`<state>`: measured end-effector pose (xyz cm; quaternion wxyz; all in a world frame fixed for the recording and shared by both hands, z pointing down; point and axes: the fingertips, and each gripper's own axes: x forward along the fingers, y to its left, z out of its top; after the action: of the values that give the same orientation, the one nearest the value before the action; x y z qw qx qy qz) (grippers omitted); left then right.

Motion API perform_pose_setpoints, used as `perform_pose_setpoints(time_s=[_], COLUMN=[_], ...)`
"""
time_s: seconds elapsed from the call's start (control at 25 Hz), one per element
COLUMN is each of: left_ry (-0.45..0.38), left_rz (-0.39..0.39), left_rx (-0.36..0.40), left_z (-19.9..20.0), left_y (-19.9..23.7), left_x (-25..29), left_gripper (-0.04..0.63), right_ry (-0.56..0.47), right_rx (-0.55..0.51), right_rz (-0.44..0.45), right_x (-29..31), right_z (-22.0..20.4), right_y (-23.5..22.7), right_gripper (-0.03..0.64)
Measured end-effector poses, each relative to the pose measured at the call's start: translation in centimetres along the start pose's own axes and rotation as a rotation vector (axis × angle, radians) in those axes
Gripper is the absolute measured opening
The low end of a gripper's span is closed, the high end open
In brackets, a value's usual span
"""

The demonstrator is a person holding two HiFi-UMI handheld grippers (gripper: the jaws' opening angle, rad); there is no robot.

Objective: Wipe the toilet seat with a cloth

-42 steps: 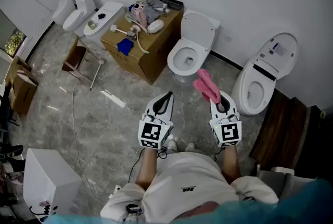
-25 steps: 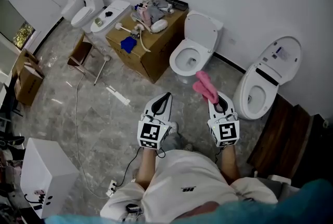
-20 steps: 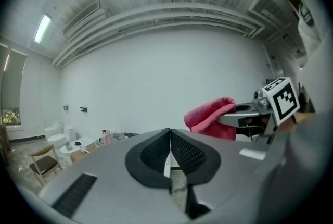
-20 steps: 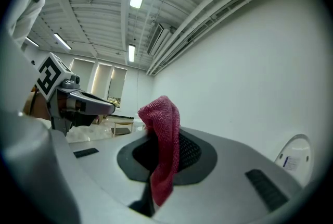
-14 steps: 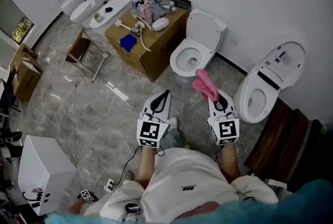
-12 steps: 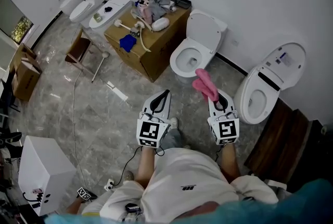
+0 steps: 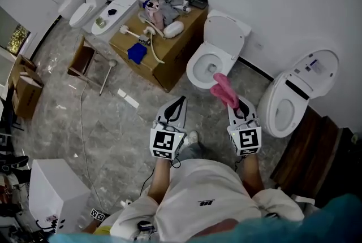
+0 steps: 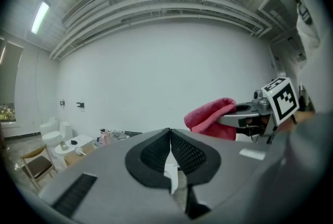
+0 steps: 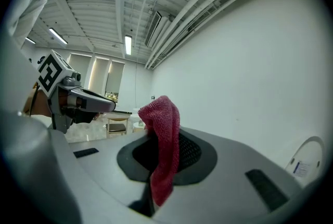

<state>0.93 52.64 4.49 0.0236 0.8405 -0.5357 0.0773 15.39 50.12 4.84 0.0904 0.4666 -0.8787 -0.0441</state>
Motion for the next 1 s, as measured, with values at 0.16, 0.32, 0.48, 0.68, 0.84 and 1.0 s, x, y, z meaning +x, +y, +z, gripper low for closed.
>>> perform_pose_setpoints(time_s=[0.16,0.32,0.48,0.68,0.84,1.0], left_ry=[0.006,0.003,-0.002,-0.014,-0.016,-0.017], left_rz=[-0.007,-0.020,-0.038,-0.064,-0.066,-0.073], left_rx=[-0.009,-0.016,-0.020,-0.020,-0.030,-0.032], left_z=[-0.1,0.1,0.1,0.4,0.1,-0.1], left_y=[3.1,5.9,8.3,10.4,11.7,12.6], left_x=[2.3,4.3,6.0,7.7,8.8,9.9], left_gripper=[0.014,0.014,0.014,0.014,0.014,0.014], right_ry=[0.019,0.027,0.027,0.022,0.027,0.031], right_rx=[-0.001,-0.002,-0.009,-0.008,-0.013,-0.016], right_rz=[-0.005,-0.013,-0.024,-0.037,-0.031,-0.034], right_x=[3.6,7.0,10.2,12.9,14.4,15.9], right_z=[0.2,0.4,0.9,1.6,1.7,1.5], right_y=[-0.2,-0.5,-0.4,-0.1,0.1,-0.2], right_gripper=[0.021,0.021,0.021,0.021,0.021,0.021])
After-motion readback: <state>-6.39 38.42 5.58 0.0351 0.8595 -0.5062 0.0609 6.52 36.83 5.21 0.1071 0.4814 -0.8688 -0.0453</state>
